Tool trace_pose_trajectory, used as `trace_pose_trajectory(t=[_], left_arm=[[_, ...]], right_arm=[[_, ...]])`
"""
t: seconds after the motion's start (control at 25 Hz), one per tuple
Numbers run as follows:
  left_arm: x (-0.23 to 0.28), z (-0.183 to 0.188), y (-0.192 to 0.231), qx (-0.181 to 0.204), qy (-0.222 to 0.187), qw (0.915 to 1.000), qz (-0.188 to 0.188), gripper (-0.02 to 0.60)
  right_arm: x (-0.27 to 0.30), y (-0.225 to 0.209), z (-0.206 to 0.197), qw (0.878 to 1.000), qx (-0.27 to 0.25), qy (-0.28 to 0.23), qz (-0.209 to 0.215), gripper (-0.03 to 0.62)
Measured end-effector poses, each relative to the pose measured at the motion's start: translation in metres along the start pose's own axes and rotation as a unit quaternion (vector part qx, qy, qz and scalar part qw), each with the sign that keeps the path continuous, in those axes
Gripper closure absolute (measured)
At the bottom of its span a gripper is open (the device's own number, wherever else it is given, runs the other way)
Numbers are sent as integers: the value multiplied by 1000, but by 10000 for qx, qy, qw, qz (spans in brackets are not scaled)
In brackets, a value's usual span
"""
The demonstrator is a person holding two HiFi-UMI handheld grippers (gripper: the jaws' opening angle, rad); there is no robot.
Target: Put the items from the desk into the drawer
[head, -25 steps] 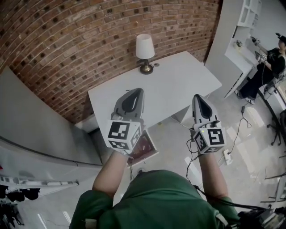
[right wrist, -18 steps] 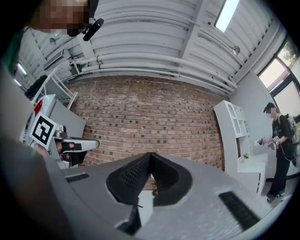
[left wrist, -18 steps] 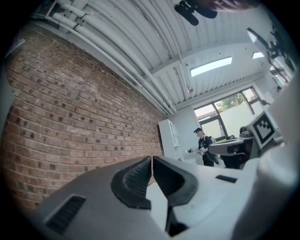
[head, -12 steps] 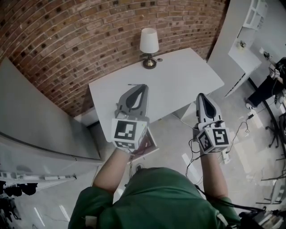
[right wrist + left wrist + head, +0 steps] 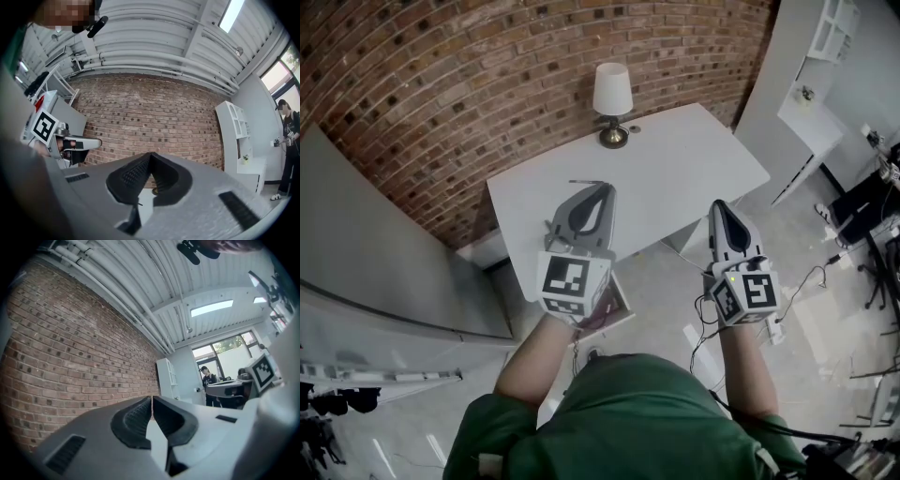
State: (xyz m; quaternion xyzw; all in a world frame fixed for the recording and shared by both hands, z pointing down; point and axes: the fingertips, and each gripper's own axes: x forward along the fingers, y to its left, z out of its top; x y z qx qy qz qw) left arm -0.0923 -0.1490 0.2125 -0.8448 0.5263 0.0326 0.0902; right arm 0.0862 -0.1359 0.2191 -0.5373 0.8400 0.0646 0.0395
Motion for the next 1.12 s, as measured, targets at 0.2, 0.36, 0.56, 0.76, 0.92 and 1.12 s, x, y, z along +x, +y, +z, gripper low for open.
trace_pose_trajectory(t=[0.2,0.36,0.56,0.76,0.92,1.12], left_arm=[[2,0,-2,25,20,10000,-3,571],[3,-2,-4,29,64,10000,1,571],[3,-5,-8,-7,123,9999,-1,571],[6,-10,-13,15,191,9998,29,571],[10,-11,-19,23,208,9998,70,571],[20,-15,-30,100,274,9995,73,571]], right_arm=[[0,-1,-2,10000,31,-12,40,592],[-1,-1,-2,9999,90,-45,70,592],[-1,-4,-7,9998,165,-24,121,592],[-5,-9,-4,9998,150,-26,158,592],[-8,-15,-1,9996,156,-94,213,592],[-10,-27,-3,9992,250,-159,276,592]])
